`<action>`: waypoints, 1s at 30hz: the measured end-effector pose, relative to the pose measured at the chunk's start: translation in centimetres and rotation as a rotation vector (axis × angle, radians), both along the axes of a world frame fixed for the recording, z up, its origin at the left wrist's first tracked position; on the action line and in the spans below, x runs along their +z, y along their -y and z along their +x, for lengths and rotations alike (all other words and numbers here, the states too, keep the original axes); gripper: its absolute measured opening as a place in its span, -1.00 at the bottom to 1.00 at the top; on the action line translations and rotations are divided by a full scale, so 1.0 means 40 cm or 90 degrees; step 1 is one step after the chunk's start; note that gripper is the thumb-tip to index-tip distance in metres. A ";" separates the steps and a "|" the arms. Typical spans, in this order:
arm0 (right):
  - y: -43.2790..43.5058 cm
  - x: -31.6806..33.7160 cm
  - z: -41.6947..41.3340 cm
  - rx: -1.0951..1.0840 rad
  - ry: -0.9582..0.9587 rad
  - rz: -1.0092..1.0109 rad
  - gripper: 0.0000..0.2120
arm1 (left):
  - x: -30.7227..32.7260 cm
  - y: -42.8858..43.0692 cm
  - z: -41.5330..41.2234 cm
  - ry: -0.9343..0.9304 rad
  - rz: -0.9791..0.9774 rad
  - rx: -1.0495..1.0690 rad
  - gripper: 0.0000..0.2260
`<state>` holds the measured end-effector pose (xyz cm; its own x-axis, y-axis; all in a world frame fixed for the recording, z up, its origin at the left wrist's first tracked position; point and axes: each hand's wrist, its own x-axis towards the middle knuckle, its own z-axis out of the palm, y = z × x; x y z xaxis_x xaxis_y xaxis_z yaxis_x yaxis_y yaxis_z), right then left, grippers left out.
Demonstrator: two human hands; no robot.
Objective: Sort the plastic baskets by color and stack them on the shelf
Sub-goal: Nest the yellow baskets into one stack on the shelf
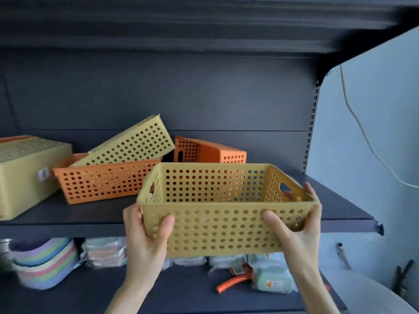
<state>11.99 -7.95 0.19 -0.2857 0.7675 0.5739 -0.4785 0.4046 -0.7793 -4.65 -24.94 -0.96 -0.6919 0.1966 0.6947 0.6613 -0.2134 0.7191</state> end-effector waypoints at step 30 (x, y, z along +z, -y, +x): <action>0.153 -0.023 -0.496 0.039 0.160 0.027 0.02 | 0.101 0.278 -0.475 -0.093 -0.102 0.120 -0.51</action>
<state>-7.84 -14.07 -0.72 -0.4678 0.7213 0.5108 -0.2968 0.4162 -0.8595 -23.64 -36.08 3.10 -0.6211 0.1898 0.7604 0.7779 0.0318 0.6276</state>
